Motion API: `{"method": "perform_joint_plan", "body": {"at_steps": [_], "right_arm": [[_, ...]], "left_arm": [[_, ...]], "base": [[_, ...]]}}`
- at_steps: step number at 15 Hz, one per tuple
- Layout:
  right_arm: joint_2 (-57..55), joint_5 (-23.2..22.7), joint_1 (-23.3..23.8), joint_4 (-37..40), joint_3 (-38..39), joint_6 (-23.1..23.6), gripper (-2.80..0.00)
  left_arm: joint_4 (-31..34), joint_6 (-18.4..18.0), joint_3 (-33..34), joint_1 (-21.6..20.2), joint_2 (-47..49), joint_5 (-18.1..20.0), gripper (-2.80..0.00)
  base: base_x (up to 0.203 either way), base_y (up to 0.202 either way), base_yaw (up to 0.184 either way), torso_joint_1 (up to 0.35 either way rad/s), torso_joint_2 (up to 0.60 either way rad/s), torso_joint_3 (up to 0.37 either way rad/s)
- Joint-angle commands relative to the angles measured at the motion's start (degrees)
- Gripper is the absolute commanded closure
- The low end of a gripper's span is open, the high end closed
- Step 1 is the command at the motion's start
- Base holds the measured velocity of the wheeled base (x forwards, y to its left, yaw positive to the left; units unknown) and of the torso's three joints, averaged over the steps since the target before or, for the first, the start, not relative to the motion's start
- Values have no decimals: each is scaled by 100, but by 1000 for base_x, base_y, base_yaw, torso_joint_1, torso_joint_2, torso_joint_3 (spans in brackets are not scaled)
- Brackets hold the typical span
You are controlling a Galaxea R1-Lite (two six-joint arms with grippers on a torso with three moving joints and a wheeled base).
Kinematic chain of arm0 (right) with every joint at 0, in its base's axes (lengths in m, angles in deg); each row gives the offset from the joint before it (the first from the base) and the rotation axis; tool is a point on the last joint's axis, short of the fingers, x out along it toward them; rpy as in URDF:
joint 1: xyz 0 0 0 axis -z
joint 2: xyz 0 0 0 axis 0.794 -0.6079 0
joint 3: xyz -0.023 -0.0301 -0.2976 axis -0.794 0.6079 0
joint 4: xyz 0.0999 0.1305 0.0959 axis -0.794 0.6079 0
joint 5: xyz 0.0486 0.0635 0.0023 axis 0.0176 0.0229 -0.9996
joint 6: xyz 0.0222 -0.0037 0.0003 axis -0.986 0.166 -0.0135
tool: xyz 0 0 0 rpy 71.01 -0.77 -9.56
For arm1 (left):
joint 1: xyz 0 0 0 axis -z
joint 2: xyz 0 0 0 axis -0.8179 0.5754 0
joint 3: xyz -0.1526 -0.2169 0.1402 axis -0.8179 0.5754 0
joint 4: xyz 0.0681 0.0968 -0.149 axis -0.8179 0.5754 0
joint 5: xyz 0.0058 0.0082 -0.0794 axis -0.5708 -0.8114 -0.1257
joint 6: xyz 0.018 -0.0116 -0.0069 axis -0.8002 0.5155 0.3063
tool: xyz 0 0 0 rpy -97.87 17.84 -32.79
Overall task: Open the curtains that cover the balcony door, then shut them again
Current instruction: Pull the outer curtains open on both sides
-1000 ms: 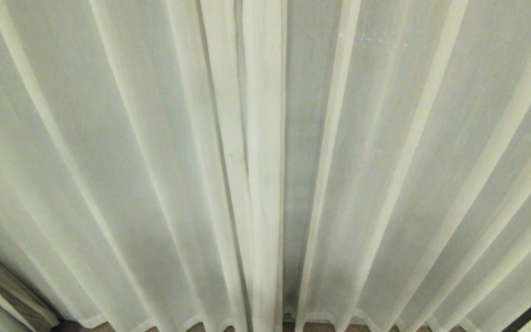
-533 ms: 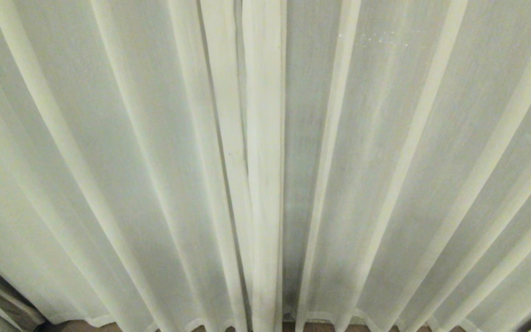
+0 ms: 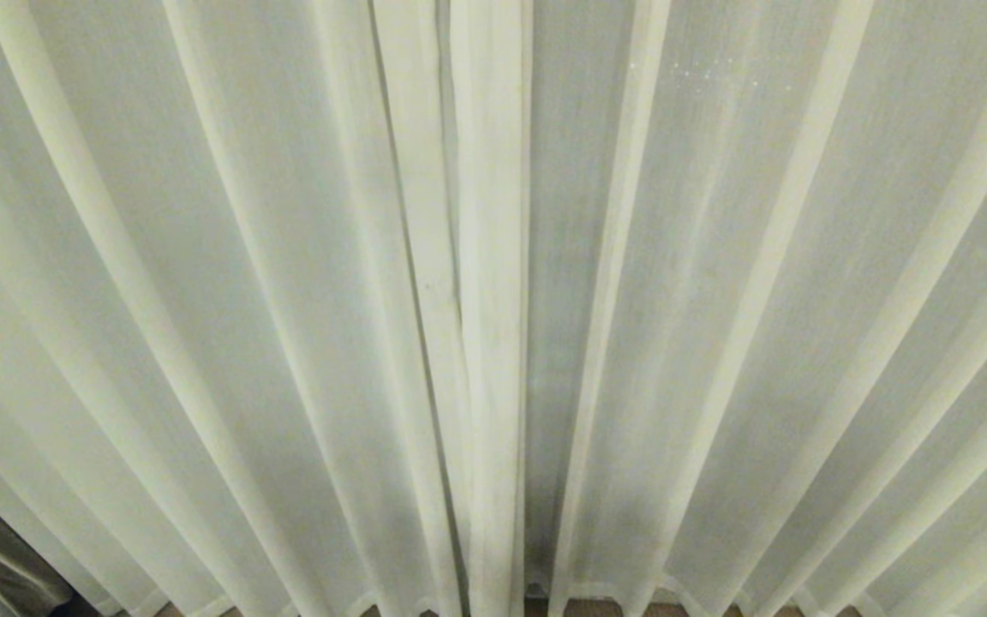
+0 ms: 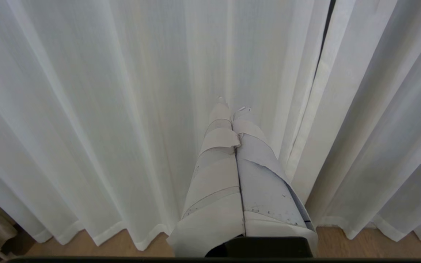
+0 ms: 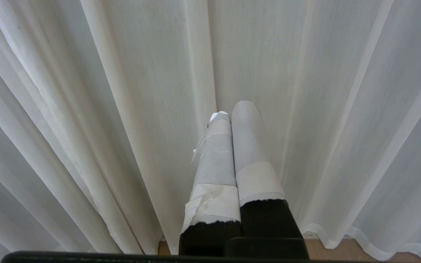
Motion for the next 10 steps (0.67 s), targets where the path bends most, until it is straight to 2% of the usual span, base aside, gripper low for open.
{"method": "perform_joint_plan", "body": {"at_steps": [1, 10], "right_arm": [[-2, 0, 0, -4, 0, -1, 0], [-2, 0, 0, -4, 0, -10, 0]], "left_arm": [[0, -2, 0, 0, -16, 4, 0], [0, -2, 0, 0, -16, 4, 0]], "base": [[0, 0, 0, 0, 0, 0], [0, 0, 0, 0, 0, 0]]}}
